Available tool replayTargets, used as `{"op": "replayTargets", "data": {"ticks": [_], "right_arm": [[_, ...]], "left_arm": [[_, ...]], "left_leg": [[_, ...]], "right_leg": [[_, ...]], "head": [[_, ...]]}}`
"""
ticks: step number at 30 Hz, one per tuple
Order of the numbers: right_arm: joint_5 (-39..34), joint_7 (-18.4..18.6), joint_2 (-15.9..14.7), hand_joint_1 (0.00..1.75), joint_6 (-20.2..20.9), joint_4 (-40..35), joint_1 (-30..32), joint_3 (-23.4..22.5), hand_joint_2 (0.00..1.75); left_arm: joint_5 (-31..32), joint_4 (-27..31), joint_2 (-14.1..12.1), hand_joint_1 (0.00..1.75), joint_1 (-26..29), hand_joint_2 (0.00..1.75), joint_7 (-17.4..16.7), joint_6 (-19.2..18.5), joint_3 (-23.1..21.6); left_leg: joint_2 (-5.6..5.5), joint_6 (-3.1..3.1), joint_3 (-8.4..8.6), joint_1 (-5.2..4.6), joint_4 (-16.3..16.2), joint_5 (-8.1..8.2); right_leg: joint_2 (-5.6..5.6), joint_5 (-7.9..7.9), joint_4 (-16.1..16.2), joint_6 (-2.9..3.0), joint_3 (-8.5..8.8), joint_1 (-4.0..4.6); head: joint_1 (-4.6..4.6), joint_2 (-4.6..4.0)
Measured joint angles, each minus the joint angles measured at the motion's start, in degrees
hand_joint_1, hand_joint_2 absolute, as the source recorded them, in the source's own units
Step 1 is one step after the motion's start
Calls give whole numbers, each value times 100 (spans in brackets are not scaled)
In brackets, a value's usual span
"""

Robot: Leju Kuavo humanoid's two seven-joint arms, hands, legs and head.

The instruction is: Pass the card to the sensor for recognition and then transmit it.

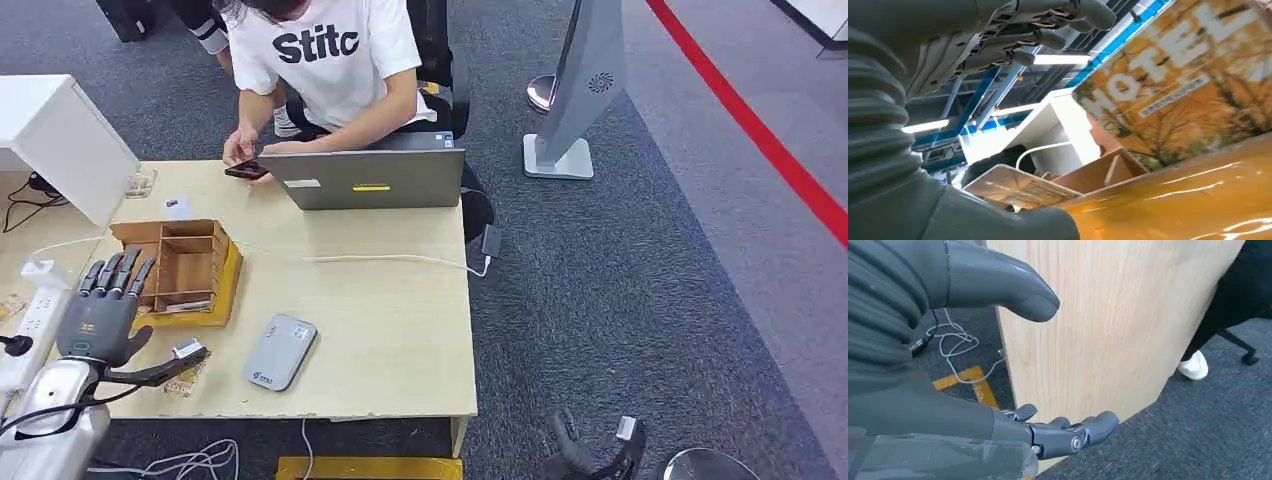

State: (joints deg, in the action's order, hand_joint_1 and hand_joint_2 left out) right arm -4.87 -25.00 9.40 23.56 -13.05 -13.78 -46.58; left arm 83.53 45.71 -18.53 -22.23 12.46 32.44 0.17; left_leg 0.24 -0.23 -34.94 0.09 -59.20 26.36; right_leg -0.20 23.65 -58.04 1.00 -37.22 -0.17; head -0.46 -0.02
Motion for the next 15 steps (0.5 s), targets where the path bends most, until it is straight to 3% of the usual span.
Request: {"op": "replayTargets", "data": {"ticks": [15], "right_arm": [[-59,-2,2,0,17,0,-11,7,175]], "left_arm": [[13,-158,304,0,-25,175,0,-15,-2]], "left_leg": [[1,0,0,0,0,0]], "right_leg": [[2,-1,0,0,0,0]], "head": [[2,0]]}}
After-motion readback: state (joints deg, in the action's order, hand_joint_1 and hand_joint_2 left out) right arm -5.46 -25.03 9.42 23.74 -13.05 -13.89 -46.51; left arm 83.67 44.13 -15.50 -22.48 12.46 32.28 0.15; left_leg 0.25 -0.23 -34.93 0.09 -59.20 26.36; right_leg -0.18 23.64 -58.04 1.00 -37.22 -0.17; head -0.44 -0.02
